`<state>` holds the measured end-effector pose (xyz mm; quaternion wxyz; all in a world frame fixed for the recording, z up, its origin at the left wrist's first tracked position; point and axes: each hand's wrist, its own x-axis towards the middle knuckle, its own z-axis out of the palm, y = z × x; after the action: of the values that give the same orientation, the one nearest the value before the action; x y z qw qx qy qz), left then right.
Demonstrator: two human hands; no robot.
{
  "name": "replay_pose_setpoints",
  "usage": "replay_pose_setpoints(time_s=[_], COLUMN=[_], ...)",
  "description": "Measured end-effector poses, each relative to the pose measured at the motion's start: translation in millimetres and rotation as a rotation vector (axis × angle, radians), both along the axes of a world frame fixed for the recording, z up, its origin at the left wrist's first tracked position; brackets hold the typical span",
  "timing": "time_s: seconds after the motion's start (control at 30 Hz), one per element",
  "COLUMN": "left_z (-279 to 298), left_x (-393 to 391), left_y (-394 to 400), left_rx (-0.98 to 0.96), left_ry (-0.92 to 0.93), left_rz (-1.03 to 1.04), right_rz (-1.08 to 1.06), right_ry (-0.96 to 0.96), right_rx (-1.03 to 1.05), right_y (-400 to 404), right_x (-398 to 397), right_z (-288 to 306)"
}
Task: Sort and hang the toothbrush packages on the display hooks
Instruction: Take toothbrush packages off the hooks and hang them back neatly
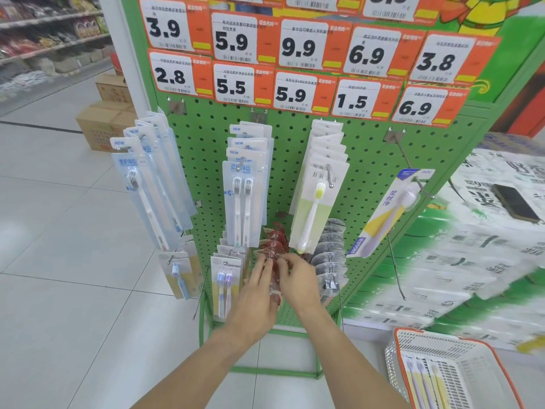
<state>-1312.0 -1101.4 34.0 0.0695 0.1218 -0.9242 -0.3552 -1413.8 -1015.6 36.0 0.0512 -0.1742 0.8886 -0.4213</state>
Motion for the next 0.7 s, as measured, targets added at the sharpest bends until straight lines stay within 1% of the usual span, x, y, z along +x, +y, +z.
replay_pose_setpoints(time_s=[0.17,0.23,0.27,0.33,0.37,0.4,0.47,0.53,0.7], left_z=[3.9,5.8,6.4,7.6,7.9,8.2,9.3,9.5,11.8], left_x=[-2.7,-4.2,-4.7,-6.2,-7.0,-7.9,-9.9,-11.7,-14.4], left_y=[-2.1,-3.2,-3.5,-3.6,-3.3,-3.1,-2.9,-3.2,-2.7], left_rx=[0.009,0.005,0.004,0.004,0.005,0.009,0.025,0.049,0.031], left_ry=[0.023,0.020,0.017,0.016,0.016,0.016,0.011,0.004,0.037], left_rz=[0.004,0.004,0.004,0.004,0.007,0.013,0.027,0.036,0.049], right_rz=[0.058,0.056,0.029,-0.080,-0.129,-0.169,-0.227,-0.258,-0.243], right_ry=[-0.097,-0.183,-0.271,-0.559,-0.691,-0.770,-0.815,-0.819,-0.731], right_rx=[-0.080,-0.148,-0.213,-0.401,-0.462,-0.493,-0.478,-0.474,-0.530], right_y=[-5.7,-5.6,-6.0,-7.7,-8.7,-10.0,-13.5,-16.4,-17.9], right_x=[-3.8,-5.8,-7.1,-8.6,-9.5,-11.0,-13.5,-14.0,-14.1], right_z=[-3.2,0.8,4.1,12.5,16.2,17.4,16.9,17.0,14.6])
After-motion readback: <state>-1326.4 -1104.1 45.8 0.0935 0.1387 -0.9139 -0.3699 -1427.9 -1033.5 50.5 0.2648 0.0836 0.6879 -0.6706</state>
